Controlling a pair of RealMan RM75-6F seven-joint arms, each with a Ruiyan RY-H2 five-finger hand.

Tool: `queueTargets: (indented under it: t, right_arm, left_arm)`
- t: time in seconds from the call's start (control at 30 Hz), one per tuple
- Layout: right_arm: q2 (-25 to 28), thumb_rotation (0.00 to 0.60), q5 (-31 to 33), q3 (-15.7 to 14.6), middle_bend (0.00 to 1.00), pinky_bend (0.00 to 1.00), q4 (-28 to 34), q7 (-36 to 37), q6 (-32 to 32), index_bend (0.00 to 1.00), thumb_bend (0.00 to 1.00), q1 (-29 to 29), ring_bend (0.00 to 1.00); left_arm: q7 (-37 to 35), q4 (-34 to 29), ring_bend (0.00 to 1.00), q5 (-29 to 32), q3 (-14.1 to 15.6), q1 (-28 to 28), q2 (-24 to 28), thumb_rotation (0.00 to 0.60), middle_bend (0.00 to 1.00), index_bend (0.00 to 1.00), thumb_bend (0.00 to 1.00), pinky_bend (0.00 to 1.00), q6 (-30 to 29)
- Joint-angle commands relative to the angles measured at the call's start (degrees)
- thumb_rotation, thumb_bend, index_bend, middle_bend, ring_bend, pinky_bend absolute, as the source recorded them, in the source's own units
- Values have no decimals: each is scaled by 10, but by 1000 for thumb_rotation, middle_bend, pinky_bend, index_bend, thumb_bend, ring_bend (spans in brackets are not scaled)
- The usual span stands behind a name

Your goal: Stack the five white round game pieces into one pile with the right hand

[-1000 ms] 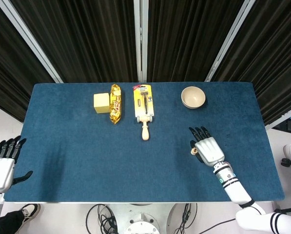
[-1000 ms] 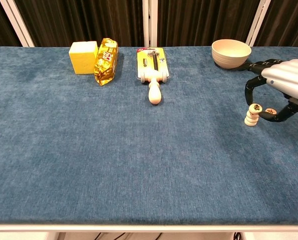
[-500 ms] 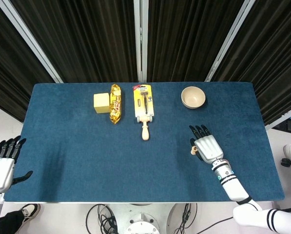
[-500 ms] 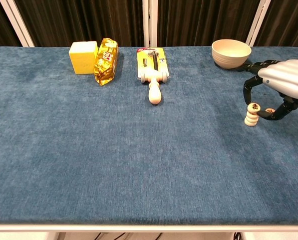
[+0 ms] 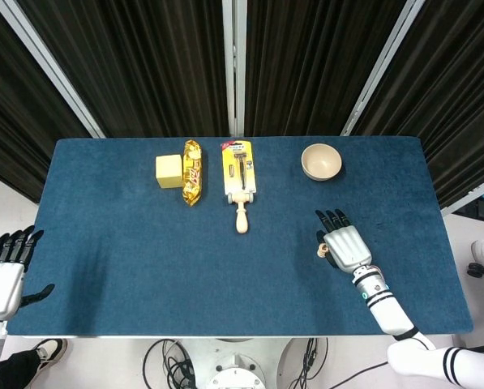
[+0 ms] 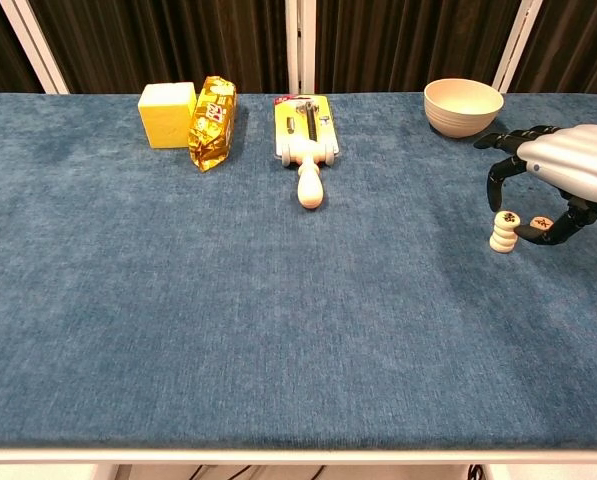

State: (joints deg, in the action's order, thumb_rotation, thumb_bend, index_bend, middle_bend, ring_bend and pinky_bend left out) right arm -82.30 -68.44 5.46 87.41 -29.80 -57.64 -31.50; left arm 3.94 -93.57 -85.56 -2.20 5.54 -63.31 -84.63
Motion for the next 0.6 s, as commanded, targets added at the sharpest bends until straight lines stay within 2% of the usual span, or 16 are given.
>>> queueTargets:
  t: [0.03,0.4,0.6]
  right_arm:
    - [1,600,0,-1,0,0,0,1,0,396,320,0,0]
    - [30,600,-15,-3,0,0,23,28,-33,382,319,14,0]
    - [43,600,1,-9,0,0,-5,51,-30,376,315,28,0]
  left_arm:
    - [0,0,0,0,0,0,0,600,0,77,131,0,0]
    - [-2,0,0,-2,0,0,1,600,0,77,131,0,0]
    - [2,-2,0,-3,1,1,0,600,0,77,131,0,1]
